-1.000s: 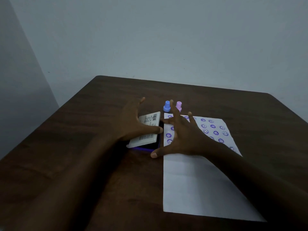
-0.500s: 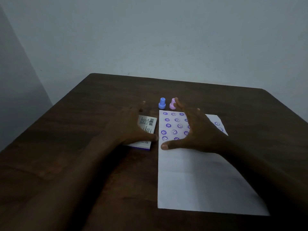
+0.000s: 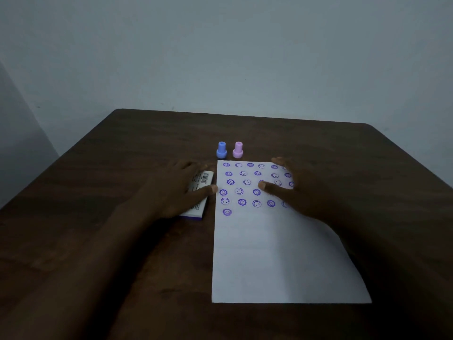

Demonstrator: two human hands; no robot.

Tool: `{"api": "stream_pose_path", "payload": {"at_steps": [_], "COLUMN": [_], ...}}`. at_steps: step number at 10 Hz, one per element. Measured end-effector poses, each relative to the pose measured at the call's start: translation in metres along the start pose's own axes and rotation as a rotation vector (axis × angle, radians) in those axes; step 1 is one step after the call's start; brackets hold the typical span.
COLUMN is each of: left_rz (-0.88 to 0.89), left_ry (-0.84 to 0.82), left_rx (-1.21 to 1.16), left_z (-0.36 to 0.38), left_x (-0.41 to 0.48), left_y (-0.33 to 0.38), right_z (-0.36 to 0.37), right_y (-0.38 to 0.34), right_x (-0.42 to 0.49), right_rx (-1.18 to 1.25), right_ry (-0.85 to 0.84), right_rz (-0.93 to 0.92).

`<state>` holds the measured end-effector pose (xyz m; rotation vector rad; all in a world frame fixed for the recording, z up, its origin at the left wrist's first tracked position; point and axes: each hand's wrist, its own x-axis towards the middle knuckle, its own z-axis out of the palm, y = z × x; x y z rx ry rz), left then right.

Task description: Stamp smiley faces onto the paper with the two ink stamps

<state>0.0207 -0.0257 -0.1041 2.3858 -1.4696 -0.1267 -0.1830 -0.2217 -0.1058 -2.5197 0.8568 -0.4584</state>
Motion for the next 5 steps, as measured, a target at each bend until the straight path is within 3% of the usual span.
{"api": "stream_pose_path", "payload": {"at_steps": [3, 5], "left_rz": [-0.034, -0.015], "left_ry": [0.048, 0.28], "left_rx": [0.011, 0.116], "left_z": [-0.002, -0.009], "left_x": [-0.001, -0.001], "left_y": [0.008, 0.015], "right_z": [0.0, -0.012], "right_y": [-0.018, -0.013], "right_x": [-0.009, 0.0], "right_rx": [-0.17, -0.139], "right_ry": [-0.04, -0.015], "right_rz": [-0.065, -0.068]}}
